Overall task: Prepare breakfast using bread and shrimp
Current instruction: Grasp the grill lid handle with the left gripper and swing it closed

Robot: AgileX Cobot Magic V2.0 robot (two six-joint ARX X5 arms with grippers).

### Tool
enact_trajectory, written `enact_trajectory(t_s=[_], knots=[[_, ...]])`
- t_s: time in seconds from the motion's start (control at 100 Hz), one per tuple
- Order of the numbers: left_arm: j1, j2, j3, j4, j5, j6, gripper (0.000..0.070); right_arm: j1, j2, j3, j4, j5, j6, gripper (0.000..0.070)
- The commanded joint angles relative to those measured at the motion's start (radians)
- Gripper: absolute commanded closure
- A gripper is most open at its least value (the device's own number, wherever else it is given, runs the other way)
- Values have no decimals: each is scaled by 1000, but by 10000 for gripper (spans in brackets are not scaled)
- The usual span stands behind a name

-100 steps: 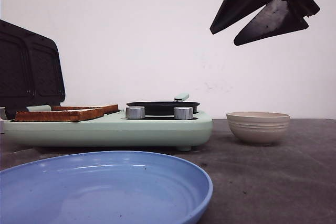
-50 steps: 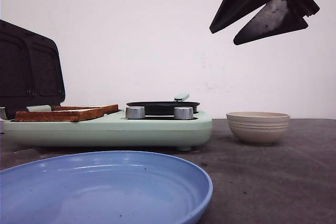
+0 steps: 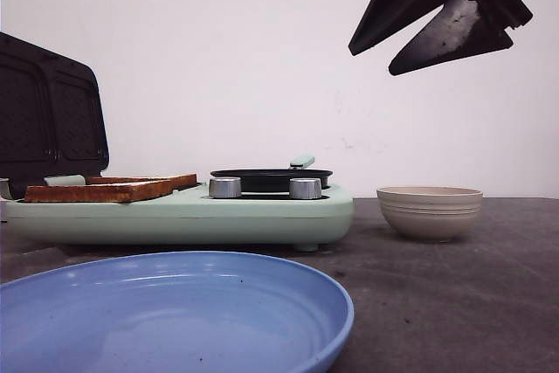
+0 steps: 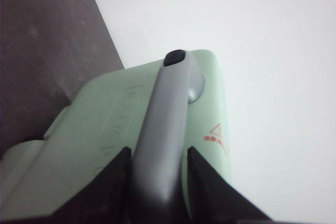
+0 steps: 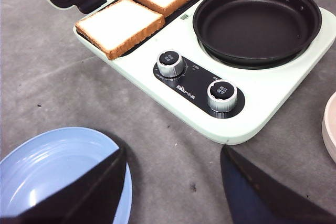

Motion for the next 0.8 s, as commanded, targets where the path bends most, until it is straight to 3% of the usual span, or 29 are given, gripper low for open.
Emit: enact_trajectory(t_s=[0.0, 0.26, 0.42, 0.79], knots=[[-3, 14, 19, 13, 8, 43, 696, 5, 5, 8, 10, 0, 11, 362], [-48, 14, 19, 10, 8, 95, 696, 5, 5, 8, 10, 0, 15, 361], [-104, 14, 19, -10, 4, 168, 696, 5, 5, 8, 10, 0, 15, 362], [-270, 14, 19, -129, -90, 340, 696, 5, 5, 8, 8, 0, 22, 362]])
